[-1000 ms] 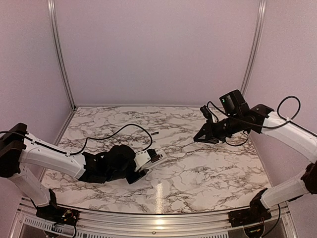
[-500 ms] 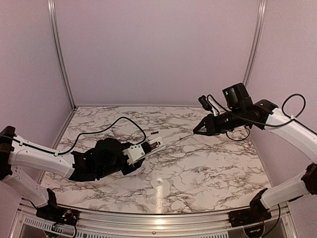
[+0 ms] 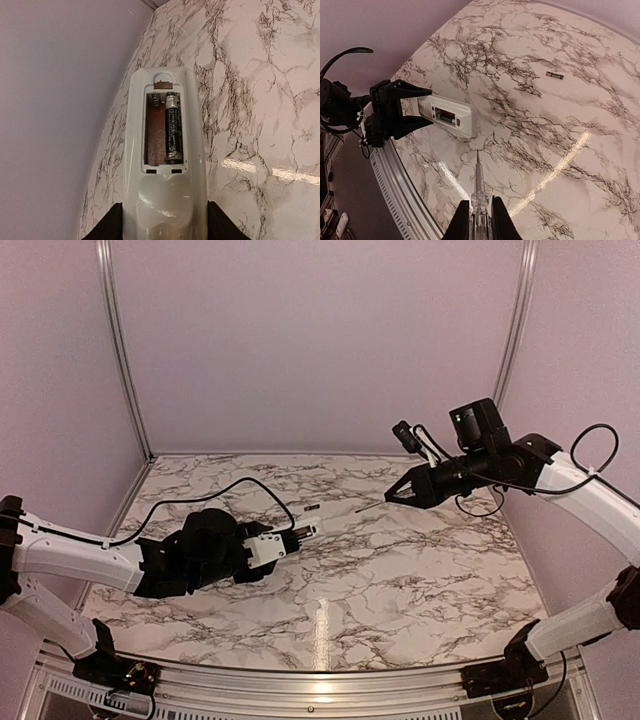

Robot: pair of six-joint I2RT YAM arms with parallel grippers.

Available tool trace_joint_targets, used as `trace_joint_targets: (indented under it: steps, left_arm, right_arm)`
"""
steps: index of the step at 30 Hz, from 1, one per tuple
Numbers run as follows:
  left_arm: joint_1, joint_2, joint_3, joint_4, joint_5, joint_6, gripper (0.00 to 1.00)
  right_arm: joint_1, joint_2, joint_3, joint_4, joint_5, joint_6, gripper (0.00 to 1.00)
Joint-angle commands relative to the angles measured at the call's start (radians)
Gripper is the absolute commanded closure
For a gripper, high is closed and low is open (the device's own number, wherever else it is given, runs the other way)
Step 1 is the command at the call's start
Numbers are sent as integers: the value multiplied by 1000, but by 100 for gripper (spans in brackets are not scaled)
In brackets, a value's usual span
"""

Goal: Unload the batteries from the remote control

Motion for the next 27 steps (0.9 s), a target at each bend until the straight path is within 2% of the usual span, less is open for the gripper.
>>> trace_joint_targets:
  steps: [1, 16, 27]
  left_arm:
    - [28, -38, 21, -59, 51, 63, 100]
    - [41, -9, 76, -146, 140, 171, 100]
    - [41, 18, 116, -173, 198, 210, 100]
  right_arm:
    - [26, 18, 53, 19, -27, -83, 100]
    - [160, 98, 155, 26, 6, -286, 100]
    - [224, 124, 159, 68, 7, -355, 100]
